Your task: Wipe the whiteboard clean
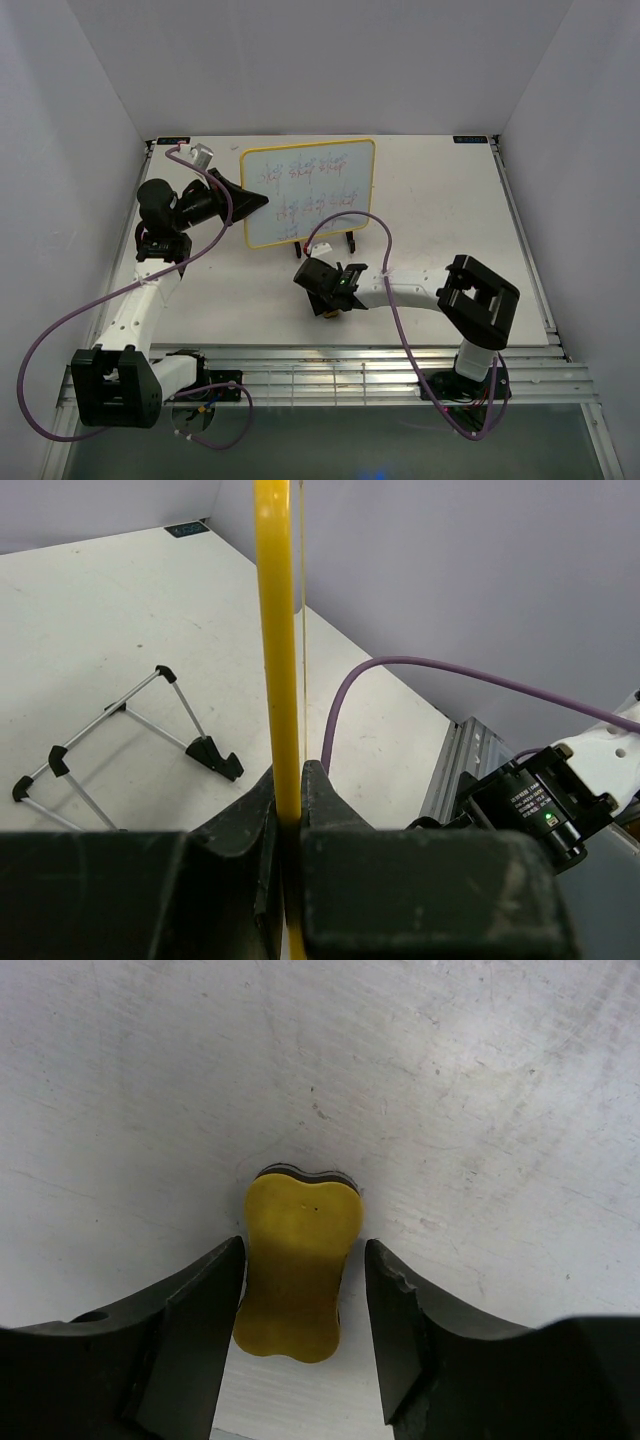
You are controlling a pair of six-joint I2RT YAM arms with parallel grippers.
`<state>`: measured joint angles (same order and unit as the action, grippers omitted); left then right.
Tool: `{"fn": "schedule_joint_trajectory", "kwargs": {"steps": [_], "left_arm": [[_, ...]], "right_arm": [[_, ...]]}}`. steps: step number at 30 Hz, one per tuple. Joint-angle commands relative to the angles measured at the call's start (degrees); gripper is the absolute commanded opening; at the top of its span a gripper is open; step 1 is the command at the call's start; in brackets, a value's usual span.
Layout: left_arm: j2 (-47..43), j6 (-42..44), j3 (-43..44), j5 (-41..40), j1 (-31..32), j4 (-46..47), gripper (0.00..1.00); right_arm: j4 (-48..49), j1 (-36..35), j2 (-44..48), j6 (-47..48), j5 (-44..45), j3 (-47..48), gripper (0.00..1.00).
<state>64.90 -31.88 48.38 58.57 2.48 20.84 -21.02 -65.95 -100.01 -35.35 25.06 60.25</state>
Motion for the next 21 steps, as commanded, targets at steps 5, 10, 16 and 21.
{"fn": "schedule_joint_trajectory", "kwargs": {"steps": [5,10,16,21], "left_arm": [[-2.8,1.4,1.7,-2.2,0.3,1.0,0.0],[-2.9,1.6,1.5,-2.8,0.4,0.4,0.0],[-2.3,1.5,1.6,-3.5,1.2,-0.5,0.0],[-0.9,-0.3,0.5,-4.3,3.8,-0.7,0.0]], "right_arm": [[0.5,0.0,0.1,0.2,0.7,1.0,0.49],[-0.5,0.0,3.0,0.4,2.2,0.3,0.43],[-4.4,0.7,13.9,1.2,5.0,-1.7,0.43],[-3.1,1.8,30.4,7.6,5.5,-4.4,0.44]]}}
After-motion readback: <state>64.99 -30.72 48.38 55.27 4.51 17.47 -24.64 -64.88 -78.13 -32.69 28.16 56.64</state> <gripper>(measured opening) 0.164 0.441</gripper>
